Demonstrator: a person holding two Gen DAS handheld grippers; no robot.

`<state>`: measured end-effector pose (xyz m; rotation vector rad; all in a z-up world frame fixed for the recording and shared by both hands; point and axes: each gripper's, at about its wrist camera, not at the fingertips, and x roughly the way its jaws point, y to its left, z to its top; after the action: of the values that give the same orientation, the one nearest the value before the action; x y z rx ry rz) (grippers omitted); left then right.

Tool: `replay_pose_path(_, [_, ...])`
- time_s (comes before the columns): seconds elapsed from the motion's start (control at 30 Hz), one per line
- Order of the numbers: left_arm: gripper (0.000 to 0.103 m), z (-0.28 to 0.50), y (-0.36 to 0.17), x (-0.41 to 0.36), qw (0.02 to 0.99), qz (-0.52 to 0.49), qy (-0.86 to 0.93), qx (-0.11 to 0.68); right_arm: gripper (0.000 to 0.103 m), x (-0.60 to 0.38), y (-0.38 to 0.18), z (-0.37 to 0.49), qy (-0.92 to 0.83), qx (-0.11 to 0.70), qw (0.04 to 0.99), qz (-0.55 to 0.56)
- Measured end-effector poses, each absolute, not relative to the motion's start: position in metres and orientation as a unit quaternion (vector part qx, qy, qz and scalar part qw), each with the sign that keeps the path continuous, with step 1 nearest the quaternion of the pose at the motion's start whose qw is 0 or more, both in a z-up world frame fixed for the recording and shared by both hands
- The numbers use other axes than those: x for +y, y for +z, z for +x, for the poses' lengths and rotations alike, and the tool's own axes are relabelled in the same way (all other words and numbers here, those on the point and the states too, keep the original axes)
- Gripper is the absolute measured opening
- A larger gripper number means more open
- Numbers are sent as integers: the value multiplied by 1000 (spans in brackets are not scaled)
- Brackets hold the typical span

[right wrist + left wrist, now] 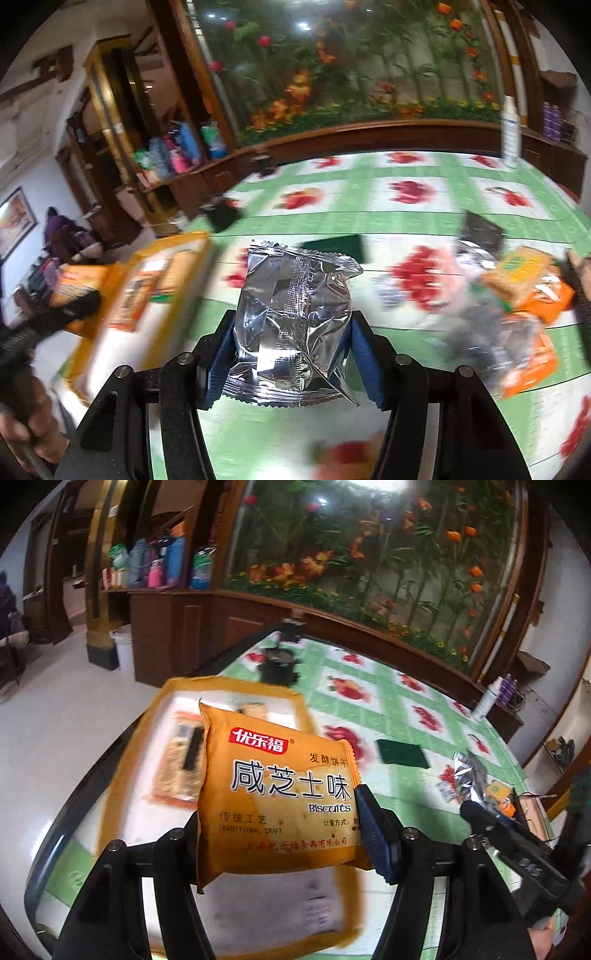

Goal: Organize snacks
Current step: 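Carry both bags to the yellow box and release the orange bag from the left gripper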

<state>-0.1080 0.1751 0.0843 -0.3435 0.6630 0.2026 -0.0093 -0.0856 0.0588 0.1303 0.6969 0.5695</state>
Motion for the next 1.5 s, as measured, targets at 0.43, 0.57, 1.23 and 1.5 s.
replay_pose_path(0.43, [65,-131,41,219,903,-189,139,360,64,62,79,-36,400,326,857,0])
replay_pose_path(0.57, [65,-128,32,221,899,-186,146,368,64,82,65,-23,398,355,846,5])
replay_pose_path(1.23, [66,-123,29,216,899,-159,153,379,64,94,32,-14,387,379,840,-23])
replay_pose_path(1.5, [65,-123,27,216,899,-161,151,377,65,97,32,-21,391,368,843,-37])
